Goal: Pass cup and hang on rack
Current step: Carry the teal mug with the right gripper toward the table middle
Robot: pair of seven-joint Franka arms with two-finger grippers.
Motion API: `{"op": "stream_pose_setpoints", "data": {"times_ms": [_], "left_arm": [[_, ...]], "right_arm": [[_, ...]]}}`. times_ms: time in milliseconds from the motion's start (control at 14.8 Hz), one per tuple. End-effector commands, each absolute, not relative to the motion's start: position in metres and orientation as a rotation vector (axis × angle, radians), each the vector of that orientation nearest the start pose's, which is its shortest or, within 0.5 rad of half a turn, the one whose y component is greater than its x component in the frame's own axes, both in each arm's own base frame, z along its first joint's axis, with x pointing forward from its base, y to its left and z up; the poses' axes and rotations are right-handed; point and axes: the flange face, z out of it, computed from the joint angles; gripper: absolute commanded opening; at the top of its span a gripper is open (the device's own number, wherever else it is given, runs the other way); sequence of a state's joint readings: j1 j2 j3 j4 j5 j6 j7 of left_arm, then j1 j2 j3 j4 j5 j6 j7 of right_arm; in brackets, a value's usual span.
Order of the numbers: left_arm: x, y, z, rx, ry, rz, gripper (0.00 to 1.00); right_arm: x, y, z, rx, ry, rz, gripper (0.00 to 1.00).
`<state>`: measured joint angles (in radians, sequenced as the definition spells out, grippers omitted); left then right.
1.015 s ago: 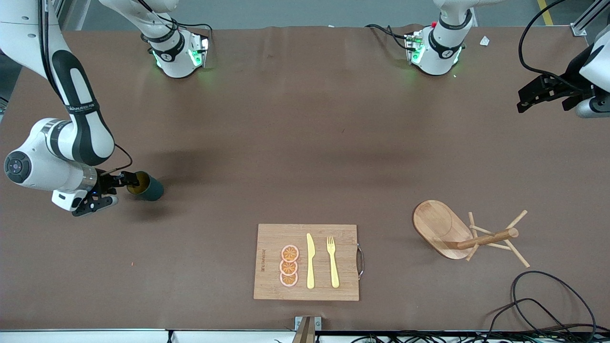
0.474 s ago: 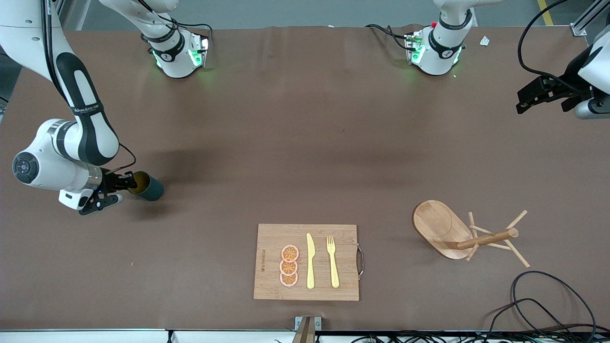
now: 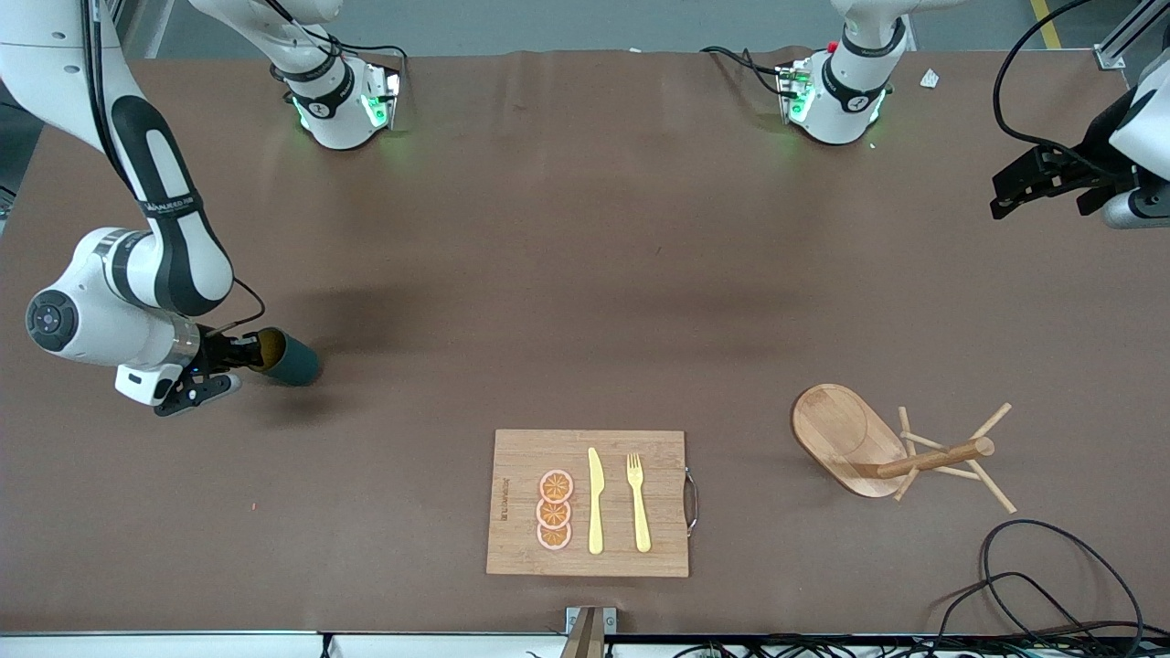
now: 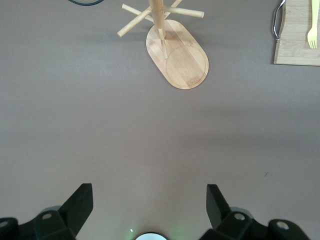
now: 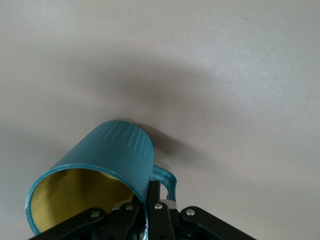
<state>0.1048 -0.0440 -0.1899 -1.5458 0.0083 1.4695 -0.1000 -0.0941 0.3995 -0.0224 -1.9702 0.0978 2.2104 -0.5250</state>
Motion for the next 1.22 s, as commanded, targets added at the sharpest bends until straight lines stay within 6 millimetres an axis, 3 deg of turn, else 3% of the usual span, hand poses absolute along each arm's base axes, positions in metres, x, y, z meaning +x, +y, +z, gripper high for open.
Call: {"op": "stream_pose_setpoints", "data": {"times_ms": [0,406,745,1015,1151], "left_arm": [[0.532,-0.047,0.652,-3.128,-0.008,0.033,1.00],[0.535,-0.047,0.650,-3.130,-0.006,0.023,1.00],[0.535,-0.047,0.651,-3.130,-0.008,0.021,1.00],[0.538,-0.046,0.648,-3.131,-0.010,0.019,1.00],[0.540,-0.047,0.645,-3.131,-0.006,0.028,1.00]], "right_arm": [[0.586,-0.019,0.295,-2.990,-0.397,0.205,0.00],[0.566,0.105,0.336,-3.036,-0.089,0.322,0.00],[0.530,0.266,0.356,-3.087,0.251,0.306,0.00],[0.501,0.366,0.348,-3.014,0.387,0.353,0.00],[0.488,0.418,0.335,-2.992,0.520,0.302,0.00]]}}
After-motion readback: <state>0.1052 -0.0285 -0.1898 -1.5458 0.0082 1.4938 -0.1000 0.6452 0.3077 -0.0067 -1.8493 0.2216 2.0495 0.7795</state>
